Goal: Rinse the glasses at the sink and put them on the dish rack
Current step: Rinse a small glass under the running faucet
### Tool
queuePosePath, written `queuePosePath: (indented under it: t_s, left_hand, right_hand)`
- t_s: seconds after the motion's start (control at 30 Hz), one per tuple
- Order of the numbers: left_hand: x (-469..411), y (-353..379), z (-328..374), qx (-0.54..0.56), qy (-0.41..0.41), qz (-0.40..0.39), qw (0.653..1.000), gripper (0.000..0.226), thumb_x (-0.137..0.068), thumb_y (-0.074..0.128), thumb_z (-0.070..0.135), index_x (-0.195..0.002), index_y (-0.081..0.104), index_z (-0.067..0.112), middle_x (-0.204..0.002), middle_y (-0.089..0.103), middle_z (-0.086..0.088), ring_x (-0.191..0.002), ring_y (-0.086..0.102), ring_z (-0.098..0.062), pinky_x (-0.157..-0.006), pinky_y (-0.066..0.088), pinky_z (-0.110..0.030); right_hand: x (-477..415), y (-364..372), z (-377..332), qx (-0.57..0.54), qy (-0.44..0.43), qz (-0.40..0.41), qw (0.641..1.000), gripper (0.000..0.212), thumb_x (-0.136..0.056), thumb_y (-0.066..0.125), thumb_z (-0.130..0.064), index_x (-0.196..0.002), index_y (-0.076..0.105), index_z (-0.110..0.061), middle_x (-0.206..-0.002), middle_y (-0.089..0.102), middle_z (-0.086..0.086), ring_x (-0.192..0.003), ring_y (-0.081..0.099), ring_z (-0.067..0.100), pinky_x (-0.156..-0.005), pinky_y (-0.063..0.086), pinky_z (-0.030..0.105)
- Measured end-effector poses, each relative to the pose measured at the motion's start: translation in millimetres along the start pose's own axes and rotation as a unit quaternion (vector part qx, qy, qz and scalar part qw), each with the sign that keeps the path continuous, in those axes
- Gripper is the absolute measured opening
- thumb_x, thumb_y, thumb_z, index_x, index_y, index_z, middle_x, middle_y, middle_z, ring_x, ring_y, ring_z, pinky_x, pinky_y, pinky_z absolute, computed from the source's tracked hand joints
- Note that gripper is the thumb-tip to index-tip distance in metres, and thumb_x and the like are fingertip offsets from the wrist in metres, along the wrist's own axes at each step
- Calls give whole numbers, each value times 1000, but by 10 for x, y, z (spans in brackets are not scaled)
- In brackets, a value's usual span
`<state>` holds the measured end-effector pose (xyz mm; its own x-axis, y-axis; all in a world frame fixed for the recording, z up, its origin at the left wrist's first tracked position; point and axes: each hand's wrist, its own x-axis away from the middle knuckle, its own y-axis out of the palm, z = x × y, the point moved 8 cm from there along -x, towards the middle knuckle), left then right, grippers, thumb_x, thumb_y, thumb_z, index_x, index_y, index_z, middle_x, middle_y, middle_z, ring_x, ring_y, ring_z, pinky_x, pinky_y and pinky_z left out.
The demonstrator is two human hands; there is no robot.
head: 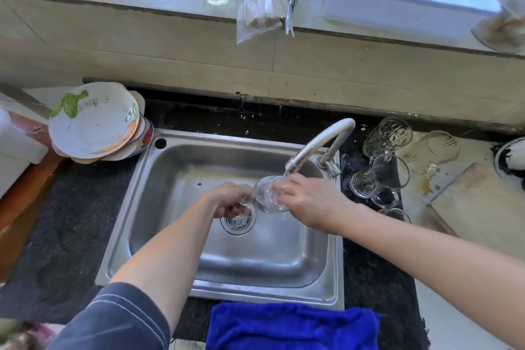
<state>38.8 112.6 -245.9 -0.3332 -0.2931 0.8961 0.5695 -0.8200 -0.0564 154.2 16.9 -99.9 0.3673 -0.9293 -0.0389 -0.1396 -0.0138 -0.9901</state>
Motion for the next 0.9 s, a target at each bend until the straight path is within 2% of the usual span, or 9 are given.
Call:
queuePosePath:
  t_s: [0.1, 0.23, 0.3, 0.4, 0.47, 0.53, 0.7, 0.8, 0.9]
  left_hand:
    - [-35, 5, 3, 21, 6, 7, 1000, 5, -83, 57, 16, -82, 56, 11, -66, 62, -14, -34, 31, -9, -35, 22, -10]
    - [-56, -167, -54, 110, 42, 41, 992, 5, -95, 50, 11, -95, 54, 9, -79, 61, -17, -43, 52, -15, -33, 34, -16]
    - [-52, -104, -31, 178, 56, 34, 982, 4, -98, 48, 8, -100, 52, 8, -89, 59, -18, -58, 58, -25, -39, 46, -22]
    - [-96, 63, 29, 241, 89, 22, 966, 11, -98, 47, 3, -107, 48, 9, -101, 57, -16, -64, 58, -27, -47, 51, -27]
    - [-110, 166, 64, 275, 108, 16, 955, 12, -97, 47, 2, -105, 47, 11, -101, 59, -13, -69, 59, -25, -58, 52, -33]
    - [-118, 220, 69, 299, 104, 12, 949, 15, -97, 47, 3, -111, 46, 10, -99, 61, -14, -74, 61, -27, -65, 52, -39]
    - [-141, 253, 35, 265, 27, -17, 964, 22, -101, 41, 15, -112, 52, 0, -103, 61, -26, -81, 65, -35, -65, 59, -39]
    - [-165, 109, 51, 332, 37, 14, 943, 18, -102, 41, 15, -101, 54, 4, -98, 62, -23, -80, 64, -31, -66, 59, -37]
    - [-221, 44, 11, 329, 62, 26, 942, 20, -100, 43, 11, -85, 55, 8, -106, 60, -21, -80, 63, -27, -71, 58, -35]
  right_hand:
    - [-50, 81, -47, -37, 23, -50, 998, 22, -75, 71, -9, -96, 72, -17, -115, 66, -1, -92, 63, 30, -51, 54, 37]
    - [277, 128, 227, -143, 205, -194, 948, 44, -97, 51, -33, -140, 46, -31, -147, 42, -17, -113, 58, 14, -91, 48, 35]
    - [336, 135, 355, -317, 348, -156, 868, 53, -93, 60, -38, -142, 44, -27, -143, 45, -14, -91, 69, 14, -79, 51, 32]
    - [287, 274, 352, -557, 495, -65, 664, 45, -94, 62, -33, -132, 53, -10, -132, 46, -7, -59, 69, 17, -48, 46, 24]
    - [244, 325, 349, -575, 533, -13, 620, 21, -97, 58, -24, -110, 63, -9, -126, 58, -1, -56, 68, 18, -45, 41, 22]
    - [199, 287, 338, -565, 514, 22, 645, 11, -97, 56, -18, -93, 65, -15, -108, 69, 6, -59, 70, 20, -47, 42, 23]
    - [19, 184, 207, -398, 373, -17, 838, 14, -94, 59, -26, -98, 72, -28, -95, 73, -5, -84, 71, 16, -74, 54, 35]
    - [5, 235, 143, -360, 349, -88, 861, 28, -96, 55, -27, -121, 67, -30, -126, 66, -7, -112, 62, 14, -100, 46, 37]
    - [87, 278, 70, -364, 324, -150, 860, 33, -96, 54, -28, -128, 62, -33, -130, 64, -7, -107, 60, 11, -97, 45, 30]
